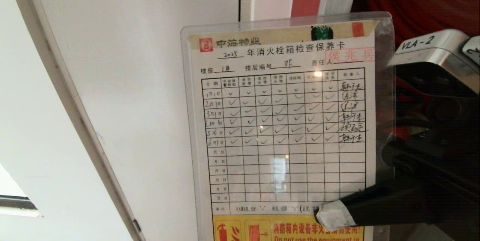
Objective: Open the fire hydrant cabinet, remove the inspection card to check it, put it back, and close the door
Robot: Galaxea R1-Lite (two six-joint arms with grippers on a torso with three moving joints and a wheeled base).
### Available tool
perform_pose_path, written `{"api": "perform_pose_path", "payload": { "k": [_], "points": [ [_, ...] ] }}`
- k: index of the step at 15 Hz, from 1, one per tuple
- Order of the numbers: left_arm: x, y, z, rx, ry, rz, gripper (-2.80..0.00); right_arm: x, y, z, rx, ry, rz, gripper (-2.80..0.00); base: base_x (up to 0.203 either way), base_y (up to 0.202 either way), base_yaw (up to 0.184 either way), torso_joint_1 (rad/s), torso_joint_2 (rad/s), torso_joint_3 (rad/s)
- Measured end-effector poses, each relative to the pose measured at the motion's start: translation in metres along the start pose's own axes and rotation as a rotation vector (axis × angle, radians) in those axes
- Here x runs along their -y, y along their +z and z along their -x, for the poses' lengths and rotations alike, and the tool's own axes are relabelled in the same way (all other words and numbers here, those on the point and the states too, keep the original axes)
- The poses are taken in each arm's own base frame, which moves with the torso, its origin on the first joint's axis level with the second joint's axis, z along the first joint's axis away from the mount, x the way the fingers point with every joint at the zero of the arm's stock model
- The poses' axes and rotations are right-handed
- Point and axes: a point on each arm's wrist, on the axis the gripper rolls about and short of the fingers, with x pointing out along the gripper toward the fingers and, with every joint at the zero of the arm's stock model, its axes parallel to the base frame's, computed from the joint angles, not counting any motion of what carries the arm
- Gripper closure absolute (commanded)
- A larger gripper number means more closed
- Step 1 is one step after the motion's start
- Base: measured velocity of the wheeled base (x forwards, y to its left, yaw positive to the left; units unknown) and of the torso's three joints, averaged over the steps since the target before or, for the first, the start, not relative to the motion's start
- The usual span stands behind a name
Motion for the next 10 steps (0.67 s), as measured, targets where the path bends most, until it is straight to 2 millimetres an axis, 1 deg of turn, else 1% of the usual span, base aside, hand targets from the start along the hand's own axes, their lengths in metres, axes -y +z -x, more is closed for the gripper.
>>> {"api": "perform_pose_path", "payload": {
  "k": [3,6,10],
  "points": [
    [0.000,0.000,0.000,0.000,0.000,0.000,0.00,-0.004,-0.001,0.003,0.002,0.045,-0.087,0.00,0.000,0.000,0.000,0.000,0.00,0.000],
    [0.000,0.000,0.000,0.000,0.000,0.000,0.00,-0.010,-0.006,0.008,0.001,0.066,-0.121,0.00,0.000,0.000,0.000,0.000,0.00,0.000],
    [0.000,0.000,0.000,0.000,0.001,0.000,0.00,-0.014,-0.018,0.012,-0.011,0.067,-0.129,0.00,0.000,0.000,0.000,0.000,0.00,0.000]
  ]
}}
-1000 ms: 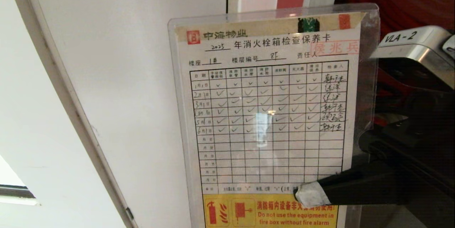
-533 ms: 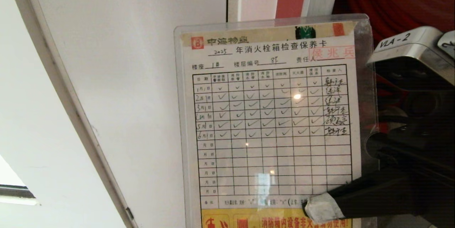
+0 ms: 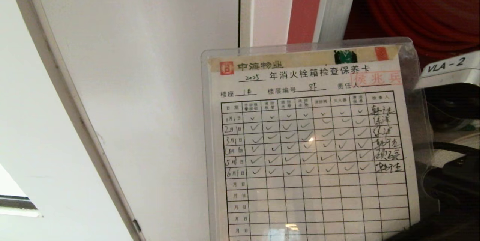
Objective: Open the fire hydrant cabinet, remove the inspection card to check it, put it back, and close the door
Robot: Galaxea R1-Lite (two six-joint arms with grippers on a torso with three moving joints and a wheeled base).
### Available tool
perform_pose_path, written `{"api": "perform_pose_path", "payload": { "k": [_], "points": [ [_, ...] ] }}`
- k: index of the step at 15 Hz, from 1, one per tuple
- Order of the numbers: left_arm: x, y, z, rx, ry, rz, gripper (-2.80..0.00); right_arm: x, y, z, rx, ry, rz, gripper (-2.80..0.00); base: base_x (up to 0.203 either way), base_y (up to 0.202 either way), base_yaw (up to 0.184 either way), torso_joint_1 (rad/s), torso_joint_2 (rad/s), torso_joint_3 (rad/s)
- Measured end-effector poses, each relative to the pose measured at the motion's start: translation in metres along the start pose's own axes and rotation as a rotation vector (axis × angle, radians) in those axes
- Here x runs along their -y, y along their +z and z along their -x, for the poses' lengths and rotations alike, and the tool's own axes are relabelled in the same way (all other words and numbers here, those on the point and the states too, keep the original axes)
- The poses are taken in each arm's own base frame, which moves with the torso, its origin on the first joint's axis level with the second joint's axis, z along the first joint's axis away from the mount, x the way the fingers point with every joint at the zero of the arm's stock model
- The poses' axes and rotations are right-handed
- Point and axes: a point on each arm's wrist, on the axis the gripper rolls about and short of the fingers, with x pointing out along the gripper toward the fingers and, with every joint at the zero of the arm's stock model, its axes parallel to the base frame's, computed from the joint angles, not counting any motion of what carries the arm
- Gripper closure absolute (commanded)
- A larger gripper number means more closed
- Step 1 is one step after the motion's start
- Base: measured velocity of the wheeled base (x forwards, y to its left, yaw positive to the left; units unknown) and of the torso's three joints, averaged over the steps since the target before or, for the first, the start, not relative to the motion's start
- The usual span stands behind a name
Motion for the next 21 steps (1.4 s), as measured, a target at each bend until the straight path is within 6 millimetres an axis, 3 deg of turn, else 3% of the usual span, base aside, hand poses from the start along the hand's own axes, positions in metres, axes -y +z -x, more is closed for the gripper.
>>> {"api": "perform_pose_path", "payload": {
  "k": [10,18,21],
  "points": [
    [0.000,0.000,0.000,0.000,0.000,0.000,0.00,-0.002,-0.016,0.005,-0.011,-0.052,0.280,0.00,0.000,0.000,0.000,0.000,0.00,0.000],
    [0.000,0.000,0.000,0.000,0.000,0.000,0.00,-0.002,-0.014,0.004,-0.002,-0.061,0.293,0.00,0.000,0.000,0.000,0.000,0.00,0.000],
    [0.000,0.000,0.000,0.000,0.000,0.000,0.00,-0.010,-0.020,0.013,0.018,-0.087,0.208,0.00,0.000,0.000,0.000,0.000,0.00,0.000]
  ]
}}
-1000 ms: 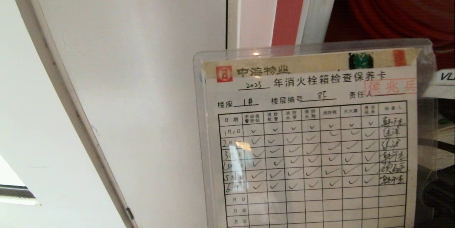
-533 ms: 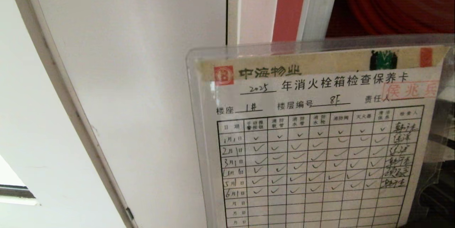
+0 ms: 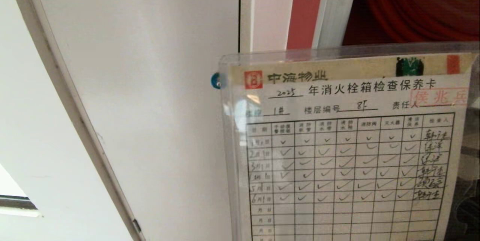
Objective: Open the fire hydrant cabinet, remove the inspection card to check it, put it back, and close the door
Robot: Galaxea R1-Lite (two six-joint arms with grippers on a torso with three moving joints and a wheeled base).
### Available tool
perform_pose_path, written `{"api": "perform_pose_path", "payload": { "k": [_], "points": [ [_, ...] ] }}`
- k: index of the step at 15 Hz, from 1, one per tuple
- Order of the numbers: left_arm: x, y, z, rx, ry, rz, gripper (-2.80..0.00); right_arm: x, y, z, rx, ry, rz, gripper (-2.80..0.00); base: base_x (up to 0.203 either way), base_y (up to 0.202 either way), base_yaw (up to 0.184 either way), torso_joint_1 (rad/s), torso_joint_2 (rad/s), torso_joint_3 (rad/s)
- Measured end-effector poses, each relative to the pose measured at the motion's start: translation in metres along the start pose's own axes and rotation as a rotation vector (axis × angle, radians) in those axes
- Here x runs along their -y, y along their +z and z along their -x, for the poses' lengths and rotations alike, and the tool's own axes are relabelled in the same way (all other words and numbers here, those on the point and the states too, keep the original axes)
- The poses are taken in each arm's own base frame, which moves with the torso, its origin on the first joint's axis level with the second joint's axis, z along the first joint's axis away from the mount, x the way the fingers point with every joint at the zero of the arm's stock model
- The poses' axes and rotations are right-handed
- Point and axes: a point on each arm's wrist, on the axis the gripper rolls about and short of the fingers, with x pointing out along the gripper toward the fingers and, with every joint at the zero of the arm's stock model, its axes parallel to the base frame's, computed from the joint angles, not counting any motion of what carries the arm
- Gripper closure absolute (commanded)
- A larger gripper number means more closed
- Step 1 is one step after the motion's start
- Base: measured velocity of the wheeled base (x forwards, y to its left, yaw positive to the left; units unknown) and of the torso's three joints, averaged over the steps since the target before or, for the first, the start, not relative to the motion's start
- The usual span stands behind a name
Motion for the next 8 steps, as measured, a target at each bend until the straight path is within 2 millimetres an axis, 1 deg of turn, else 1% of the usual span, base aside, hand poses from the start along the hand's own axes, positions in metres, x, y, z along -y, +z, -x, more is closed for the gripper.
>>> {"api": "perform_pose_path", "payload": {
  "k": [2,4,6,8],
  "points": [
    [0.000,0.000,0.000,0.000,0.000,0.000,0.00,-0.014,-0.004,0.014,0.039,-0.050,-0.091,0.00,0.000,0.000,0.000,0.000,0.00,0.000],
    [0.000,0.000,0.000,0.000,0.000,0.000,0.00,-0.032,-0.007,0.033,0.122,-0.141,-0.217,0.00,0.000,0.000,0.000,0.000,0.00,0.000],
    [0.000,0.000,0.000,0.000,0.000,0.000,0.00,-0.049,-0.010,0.053,0.246,-0.264,-0.332,0.00,0.000,0.000,0.000,0.000,0.00,0.000],
    [0.000,0.000,0.000,0.000,-0.001,0.000,0.00,-0.062,-0.014,0.068,0.380,-0.387,-0.436,0.00,0.000,0.000,0.000,0.000,0.00,0.000]
  ]
}}
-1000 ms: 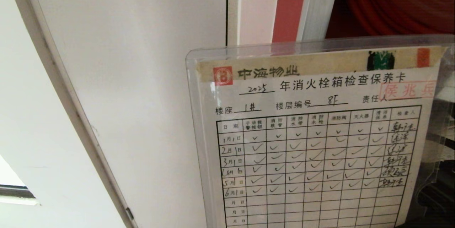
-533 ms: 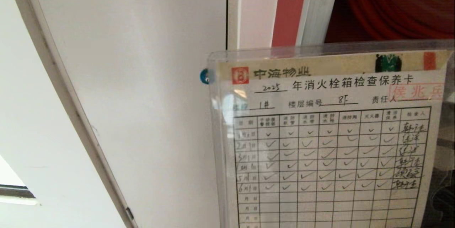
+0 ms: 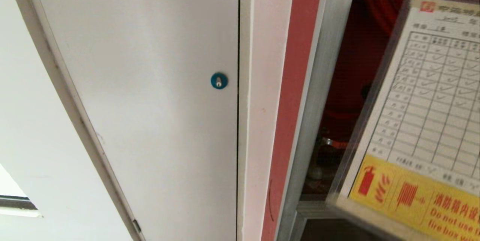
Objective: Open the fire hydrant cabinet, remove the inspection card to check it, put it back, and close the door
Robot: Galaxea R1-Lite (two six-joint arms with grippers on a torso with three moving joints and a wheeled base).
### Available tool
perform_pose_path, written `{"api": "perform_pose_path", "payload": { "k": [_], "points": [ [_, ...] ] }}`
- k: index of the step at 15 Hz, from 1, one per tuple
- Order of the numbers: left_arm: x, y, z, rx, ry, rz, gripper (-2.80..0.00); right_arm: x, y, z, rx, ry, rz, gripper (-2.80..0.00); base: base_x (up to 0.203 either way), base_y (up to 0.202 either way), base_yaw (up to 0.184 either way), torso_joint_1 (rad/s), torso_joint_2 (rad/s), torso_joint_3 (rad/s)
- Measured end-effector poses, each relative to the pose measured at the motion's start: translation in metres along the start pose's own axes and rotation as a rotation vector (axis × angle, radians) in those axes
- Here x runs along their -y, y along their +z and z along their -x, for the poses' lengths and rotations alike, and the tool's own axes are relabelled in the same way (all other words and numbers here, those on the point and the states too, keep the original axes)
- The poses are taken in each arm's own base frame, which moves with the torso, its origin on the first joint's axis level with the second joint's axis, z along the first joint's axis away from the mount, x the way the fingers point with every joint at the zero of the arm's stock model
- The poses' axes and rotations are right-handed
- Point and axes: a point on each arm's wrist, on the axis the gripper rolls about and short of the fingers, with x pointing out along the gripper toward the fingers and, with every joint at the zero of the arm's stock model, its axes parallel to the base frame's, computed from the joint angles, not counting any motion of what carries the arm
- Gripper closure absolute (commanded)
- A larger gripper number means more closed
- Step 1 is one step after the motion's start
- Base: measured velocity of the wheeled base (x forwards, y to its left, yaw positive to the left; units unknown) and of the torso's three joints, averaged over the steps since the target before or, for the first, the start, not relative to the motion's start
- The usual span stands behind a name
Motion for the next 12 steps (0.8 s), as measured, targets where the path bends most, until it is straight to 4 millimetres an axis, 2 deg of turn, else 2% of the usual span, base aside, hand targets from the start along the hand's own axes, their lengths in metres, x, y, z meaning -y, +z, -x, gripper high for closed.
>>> {"api": "perform_pose_path", "payload": {
  "k": [2,5,12],
  "points": [
    [0.000,0.000,0.000,0.000,0.000,-0.001,0.00,-0.002,0.001,0.014,0.145,-0.108,-0.109,0.00,0.000,0.000,0.000,0.000,0.00,0.000],
    [0.000,0.000,0.000,0.000,0.000,0.000,0.00,0.000,0.005,0.018,0.305,-0.258,-0.206,0.00,0.000,0.000,0.000,0.000,0.00,0.000],
    [0.000,0.000,0.000,0.000,0.000,0.000,0.00,0.020,0.025,-0.003,0.468,-0.481,-0.406,0.00,0.000,0.000,0.000,0.000,0.00,0.000]
  ]
}}
